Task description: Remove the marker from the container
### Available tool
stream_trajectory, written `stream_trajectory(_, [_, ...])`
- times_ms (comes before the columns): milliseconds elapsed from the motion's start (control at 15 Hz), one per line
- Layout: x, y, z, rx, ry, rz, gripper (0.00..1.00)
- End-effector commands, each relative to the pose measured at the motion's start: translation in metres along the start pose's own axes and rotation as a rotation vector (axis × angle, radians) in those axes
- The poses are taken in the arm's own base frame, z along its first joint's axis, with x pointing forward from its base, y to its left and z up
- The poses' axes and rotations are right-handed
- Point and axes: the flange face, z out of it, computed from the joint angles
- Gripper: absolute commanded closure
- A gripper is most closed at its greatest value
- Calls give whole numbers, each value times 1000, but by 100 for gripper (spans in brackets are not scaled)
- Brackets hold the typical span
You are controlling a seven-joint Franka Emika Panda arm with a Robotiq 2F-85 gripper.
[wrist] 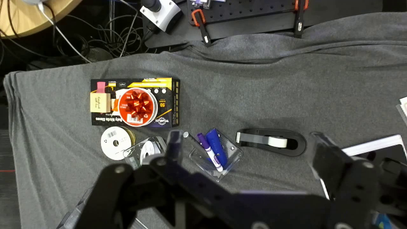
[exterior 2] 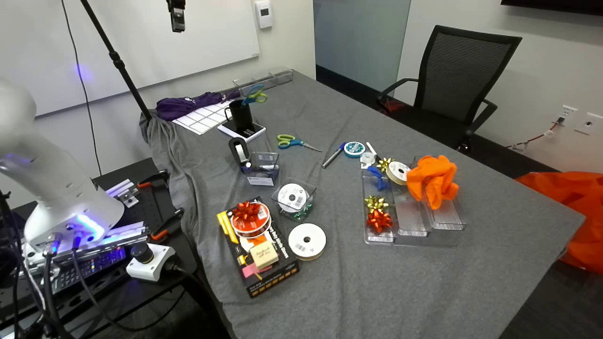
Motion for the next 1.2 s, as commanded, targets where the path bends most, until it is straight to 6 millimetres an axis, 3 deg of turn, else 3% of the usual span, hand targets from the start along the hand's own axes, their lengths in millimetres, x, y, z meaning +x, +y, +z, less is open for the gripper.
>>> stream_trajectory(0, [0, 0, 0, 0, -1, 0, 0])
stream_trajectory(200, [9, 6, 8, -21, -24, 15, 0])
stream_trajectory(467, [32, 42, 27, -10, -54, 29, 0])
stream_trajectory(800, [73, 86, 69, 138, -32, -18, 0])
stream_trajectory(1133, [107, 101, 115, 324, -6, -56, 0])
